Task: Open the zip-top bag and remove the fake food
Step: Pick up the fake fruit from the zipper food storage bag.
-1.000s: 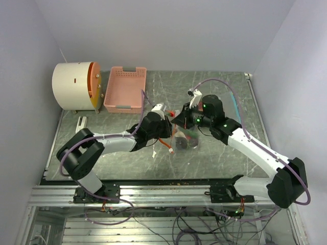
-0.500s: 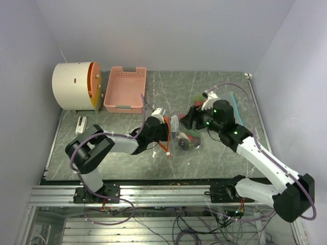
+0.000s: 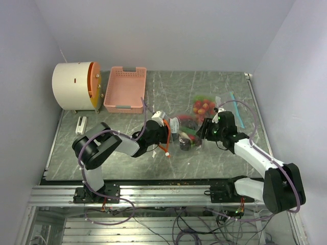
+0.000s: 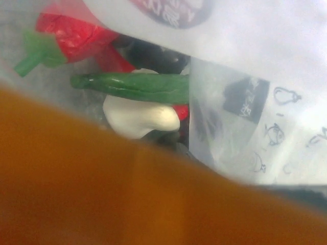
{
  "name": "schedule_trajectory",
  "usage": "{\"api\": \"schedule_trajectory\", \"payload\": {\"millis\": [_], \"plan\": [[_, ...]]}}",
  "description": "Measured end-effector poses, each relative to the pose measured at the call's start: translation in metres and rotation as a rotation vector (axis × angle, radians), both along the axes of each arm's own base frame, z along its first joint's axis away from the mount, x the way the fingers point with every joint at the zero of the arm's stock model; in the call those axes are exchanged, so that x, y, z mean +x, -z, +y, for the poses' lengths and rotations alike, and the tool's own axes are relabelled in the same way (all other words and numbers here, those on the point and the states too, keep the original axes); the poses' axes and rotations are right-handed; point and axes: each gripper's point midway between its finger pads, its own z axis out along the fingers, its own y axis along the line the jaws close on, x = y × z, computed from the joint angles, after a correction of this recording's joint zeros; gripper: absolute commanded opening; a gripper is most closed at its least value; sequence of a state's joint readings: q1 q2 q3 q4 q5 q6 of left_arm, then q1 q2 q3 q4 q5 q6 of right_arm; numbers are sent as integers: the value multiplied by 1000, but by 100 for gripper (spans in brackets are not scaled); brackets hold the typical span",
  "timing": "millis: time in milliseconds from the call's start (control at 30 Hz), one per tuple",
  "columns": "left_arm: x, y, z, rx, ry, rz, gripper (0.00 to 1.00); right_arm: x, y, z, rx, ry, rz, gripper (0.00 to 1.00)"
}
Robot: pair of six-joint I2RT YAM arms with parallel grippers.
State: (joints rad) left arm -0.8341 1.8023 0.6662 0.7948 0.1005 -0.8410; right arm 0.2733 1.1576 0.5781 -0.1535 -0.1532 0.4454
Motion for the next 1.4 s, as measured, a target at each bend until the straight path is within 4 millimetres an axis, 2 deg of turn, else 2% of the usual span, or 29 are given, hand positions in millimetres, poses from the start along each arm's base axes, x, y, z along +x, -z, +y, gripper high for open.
{"api": "schedule_trajectory", "payload": {"millis": [67,133,267,333,467,500,567,733,767,833,933,1067,1233,1400], "plan": [[-2,-1,0,-11,7,-3,57,-1,10,0,8,3,20,47],[-4,-2,-1,-22,15,-5,59,0,18,0,16,3,26,39],[-5,-5,-2,-38,26,-12,62,3,27,4,38,-9,34,37],[-6,-7,-3,-45,31,-15,62,5,29,7,46,-18,31,42],[-7,-7,-3,-49,37,-16,63,8,39,7,36,-20,43,62],[-7,-7,-3,-49,37,-16,63,8,42,6,32,-20,50,62],[-7,-7,-3,-49,38,-16,63,8,47,5,24,-21,61,53],[-7,-6,-4,-51,40,-15,62,11,47,10,42,-42,47,5],[-7,-6,-4,-53,42,-15,62,12,46,10,44,-44,43,0],[-8,-4,-5,-58,46,-12,63,12,44,11,48,-49,38,0],[-9,-2,-7,-68,54,-4,77,13,34,11,50,-58,6,0],[-11,-1,-11,-92,66,1,91,14,6,10,49,-70,-81,0],[-14,-1,-14,-151,80,5,96,11,-33,12,69,-98,-200,0],[-17,1,-17,-207,91,14,96,1,-60,15,87,-132,-276,0]]}}
